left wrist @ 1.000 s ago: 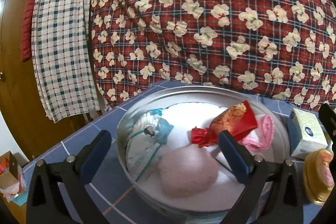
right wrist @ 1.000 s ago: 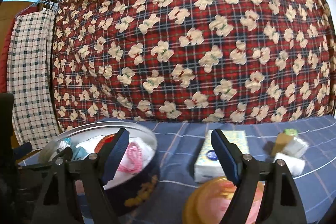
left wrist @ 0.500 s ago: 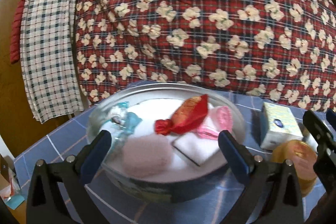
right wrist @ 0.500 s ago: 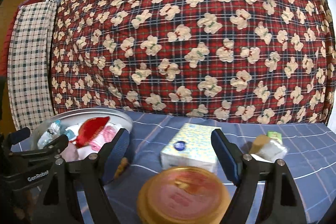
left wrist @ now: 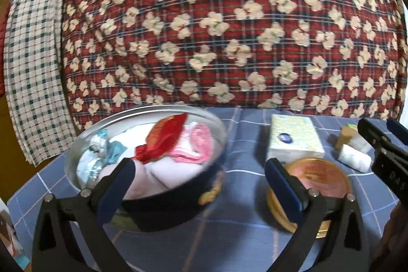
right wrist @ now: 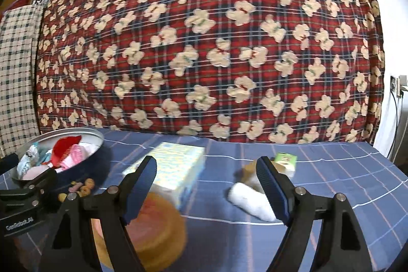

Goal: Organize soft objects
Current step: 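Move both tools back toward the white roll and clear packet, then grasp the clear plastic packet with the right tool while the left tool grasps the white roll, then lift the white roll with the left tool while the right tool holds the clear packet, then carry the white roll and clear packet over the round tin with both tools, then open both tools to drop the white roll and clear packet into the tin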

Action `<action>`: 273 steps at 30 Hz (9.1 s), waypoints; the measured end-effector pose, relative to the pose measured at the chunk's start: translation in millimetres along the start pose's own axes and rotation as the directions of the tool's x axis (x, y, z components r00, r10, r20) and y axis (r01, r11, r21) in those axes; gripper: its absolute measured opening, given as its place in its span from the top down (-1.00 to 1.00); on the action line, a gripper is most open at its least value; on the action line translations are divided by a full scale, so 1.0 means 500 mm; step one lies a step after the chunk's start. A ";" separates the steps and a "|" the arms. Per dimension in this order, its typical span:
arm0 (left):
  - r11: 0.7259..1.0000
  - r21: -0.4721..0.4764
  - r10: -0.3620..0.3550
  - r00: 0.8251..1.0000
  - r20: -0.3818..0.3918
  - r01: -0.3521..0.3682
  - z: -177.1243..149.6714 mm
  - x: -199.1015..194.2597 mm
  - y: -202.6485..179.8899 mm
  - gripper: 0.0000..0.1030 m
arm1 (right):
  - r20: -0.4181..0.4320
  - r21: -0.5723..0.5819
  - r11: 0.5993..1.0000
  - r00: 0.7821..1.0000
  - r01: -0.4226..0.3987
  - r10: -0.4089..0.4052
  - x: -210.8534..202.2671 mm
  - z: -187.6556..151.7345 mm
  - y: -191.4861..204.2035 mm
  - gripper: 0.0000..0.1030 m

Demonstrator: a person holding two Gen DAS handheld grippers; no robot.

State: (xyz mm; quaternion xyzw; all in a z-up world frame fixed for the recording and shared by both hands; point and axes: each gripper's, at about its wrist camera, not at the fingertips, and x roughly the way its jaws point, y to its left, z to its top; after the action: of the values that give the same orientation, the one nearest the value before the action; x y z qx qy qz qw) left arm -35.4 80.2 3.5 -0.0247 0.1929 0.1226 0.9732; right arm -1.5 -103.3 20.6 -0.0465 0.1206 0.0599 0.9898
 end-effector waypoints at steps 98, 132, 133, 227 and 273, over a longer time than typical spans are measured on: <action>0.889 0.108 -0.438 0.895 -0.085 0.445 0.022 0.024 -0.454 0.31 | -0.097 0.310 0.950 0.993 -0.031 0.064 0.089 0.032 -0.434 0.67; 0.906 0.132 -0.410 0.912 0.029 0.403 0.004 -0.031 -0.319 0.31 | -0.029 0.131 0.985 0.994 0.109 -0.106 -0.041 -0.016 -0.273 0.67; 0.906 0.134 -0.408 0.912 0.034 0.401 0.003 -0.032 -0.312 0.31 | -0.027 0.126 0.986 0.994 0.111 -0.108 -0.043 -0.016 -0.267 0.67; 0.986 -0.077 -0.139 0.984 0.110 0.148 0.045 0.081 0.179 0.30 | -0.041 0.105 0.954 0.957 -0.282 0.288 0.089 0.041 0.262 0.67; 0.987 -0.091 0.128 0.990 -0.060 -0.133 0.045 0.183 0.303 -0.67 | -0.196 0.142 0.875 0.853 -0.463 0.483 0.222 0.062 0.432 -0.67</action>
State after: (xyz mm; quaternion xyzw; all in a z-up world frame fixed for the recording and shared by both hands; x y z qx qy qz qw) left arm 17.4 250.0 -10.9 -0.0616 0.2141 0.1944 0.9553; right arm 84.7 125.5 6.9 0.0225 0.2426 0.2904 0.9254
